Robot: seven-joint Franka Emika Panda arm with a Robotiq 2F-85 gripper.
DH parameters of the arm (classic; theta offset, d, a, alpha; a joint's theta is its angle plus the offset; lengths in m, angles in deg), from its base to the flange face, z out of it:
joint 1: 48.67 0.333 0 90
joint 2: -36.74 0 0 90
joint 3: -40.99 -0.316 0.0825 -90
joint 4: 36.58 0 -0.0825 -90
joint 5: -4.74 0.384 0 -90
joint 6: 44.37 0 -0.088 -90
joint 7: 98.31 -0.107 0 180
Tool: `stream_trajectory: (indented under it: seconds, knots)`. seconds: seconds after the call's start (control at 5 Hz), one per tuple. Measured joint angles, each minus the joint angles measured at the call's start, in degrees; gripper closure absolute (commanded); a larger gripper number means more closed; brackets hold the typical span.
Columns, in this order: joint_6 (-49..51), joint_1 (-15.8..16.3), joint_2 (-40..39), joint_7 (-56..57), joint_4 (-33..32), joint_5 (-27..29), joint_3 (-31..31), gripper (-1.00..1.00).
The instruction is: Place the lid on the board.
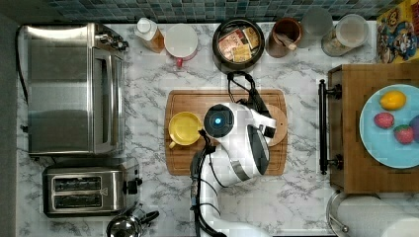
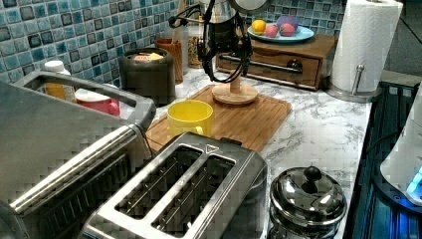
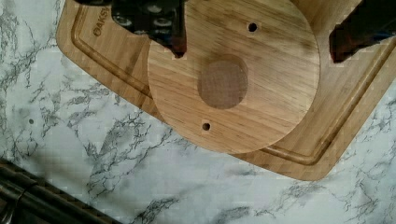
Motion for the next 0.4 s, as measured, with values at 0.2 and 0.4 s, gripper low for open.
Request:
stream_trajectory:
  seconds: [0.2, 0.4]
  knots:
    - [0.1, -0.1, 0.0, 0.0, 0.4, -0.1, 0.5, -1.0]
    - [0.3, -0.2, 0.0, 0.0, 0.7, -0.1, 1.0, -1.0]
